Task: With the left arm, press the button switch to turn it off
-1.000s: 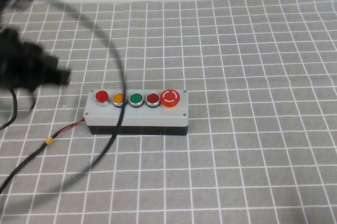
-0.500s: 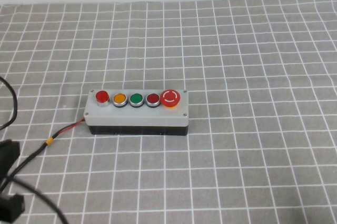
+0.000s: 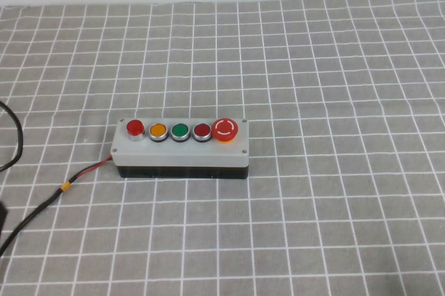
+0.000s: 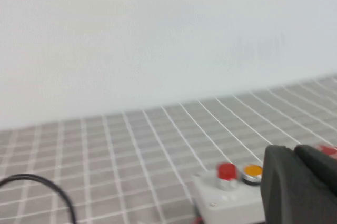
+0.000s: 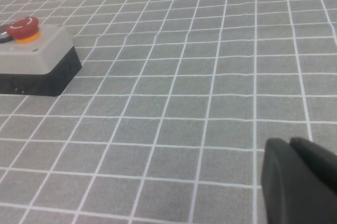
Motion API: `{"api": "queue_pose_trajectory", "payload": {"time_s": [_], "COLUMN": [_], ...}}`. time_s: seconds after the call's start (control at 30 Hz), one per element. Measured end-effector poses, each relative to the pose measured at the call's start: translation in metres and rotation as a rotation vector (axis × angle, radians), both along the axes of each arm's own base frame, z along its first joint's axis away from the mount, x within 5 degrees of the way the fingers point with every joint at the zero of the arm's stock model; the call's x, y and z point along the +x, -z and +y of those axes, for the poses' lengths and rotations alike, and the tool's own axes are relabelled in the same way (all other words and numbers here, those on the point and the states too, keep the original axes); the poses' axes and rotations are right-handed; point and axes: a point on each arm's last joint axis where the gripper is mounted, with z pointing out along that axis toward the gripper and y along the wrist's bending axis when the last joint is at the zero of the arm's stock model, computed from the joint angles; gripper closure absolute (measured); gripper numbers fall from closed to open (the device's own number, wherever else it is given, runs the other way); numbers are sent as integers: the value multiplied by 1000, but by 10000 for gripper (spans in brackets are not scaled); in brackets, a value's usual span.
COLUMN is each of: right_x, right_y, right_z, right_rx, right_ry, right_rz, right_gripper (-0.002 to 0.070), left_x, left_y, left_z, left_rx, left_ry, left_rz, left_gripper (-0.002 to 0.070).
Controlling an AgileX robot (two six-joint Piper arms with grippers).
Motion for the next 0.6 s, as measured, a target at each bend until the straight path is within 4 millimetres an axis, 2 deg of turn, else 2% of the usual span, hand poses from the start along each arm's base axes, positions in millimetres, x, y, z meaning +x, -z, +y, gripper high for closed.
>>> {"api": "queue_pose_trajectory", "payload": {"time_s": [0.17,0.27,0.43,0.6], "right_x": [0,0,0,0], "right_y": [0,0,0,0], "right_z": [0,0,0,0], "right_rx": [0,0,0,0], "right_ry": [0,0,0,0], "right_rz": [0,0,0,0], "right_gripper": [694,694,694,694], "left_x": [-7,-9,-9,-12], "left_y": [25,31,45,66], "left_z": [9,13,14,14], "left_rx": [-22,-48,-40,4], "left_ry": [-107,-170,-197,-198], "left_rz": [-58,-54,93,315], "left_gripper": [678,678,678,678]}}
